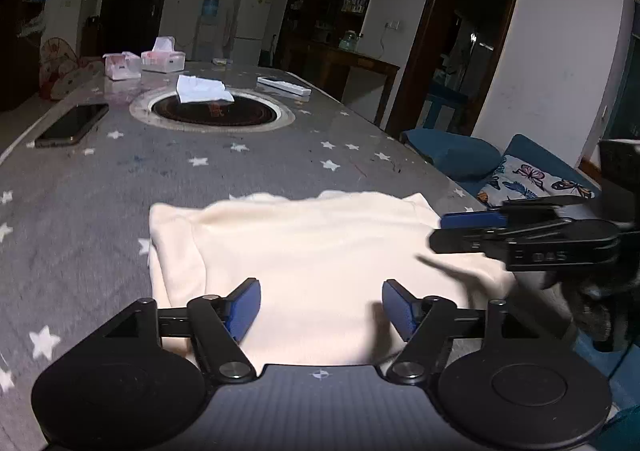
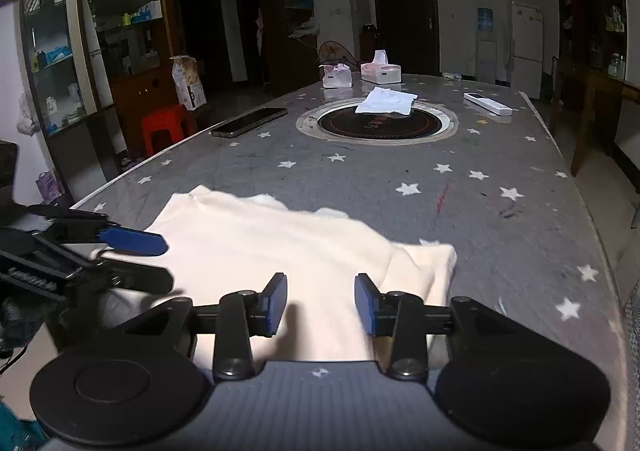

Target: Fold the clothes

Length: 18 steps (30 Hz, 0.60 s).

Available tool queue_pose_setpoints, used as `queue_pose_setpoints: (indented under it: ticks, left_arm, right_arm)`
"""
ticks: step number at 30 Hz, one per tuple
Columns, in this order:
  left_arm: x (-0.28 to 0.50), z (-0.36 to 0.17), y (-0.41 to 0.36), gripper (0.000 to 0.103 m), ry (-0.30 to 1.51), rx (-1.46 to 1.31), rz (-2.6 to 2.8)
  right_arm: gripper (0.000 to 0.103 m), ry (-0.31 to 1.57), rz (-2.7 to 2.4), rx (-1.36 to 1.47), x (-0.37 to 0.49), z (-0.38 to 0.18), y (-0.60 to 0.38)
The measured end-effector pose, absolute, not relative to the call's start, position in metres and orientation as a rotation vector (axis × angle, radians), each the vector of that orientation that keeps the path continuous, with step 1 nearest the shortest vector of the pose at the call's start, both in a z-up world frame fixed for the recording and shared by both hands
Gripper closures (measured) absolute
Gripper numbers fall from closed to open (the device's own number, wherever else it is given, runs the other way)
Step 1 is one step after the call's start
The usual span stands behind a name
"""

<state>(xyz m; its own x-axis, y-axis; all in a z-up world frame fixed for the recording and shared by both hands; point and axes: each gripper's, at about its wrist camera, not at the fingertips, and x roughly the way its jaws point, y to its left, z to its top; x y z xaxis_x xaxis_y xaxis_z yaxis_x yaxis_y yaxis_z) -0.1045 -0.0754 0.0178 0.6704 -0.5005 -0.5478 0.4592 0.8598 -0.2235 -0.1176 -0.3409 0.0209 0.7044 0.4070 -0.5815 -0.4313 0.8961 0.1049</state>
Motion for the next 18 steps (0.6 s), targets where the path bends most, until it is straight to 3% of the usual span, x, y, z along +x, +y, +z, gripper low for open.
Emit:
queue_pose_setpoints:
  ticks: [11,18]
  left_arm:
    - [-0.099,0.014,-0.071,0.019,0.639,-0.088,-0.517]
    - [-0.1,0.017,-0.069,0.014,0.635,-0.093,-0.507]
  right_arm:
    - [0.063,0.653,0.461,-0.045,-0.087,0.015,-0.331]
    - [0.05,0.683,0.477,-0.103,-0.052,0.003,-0.306]
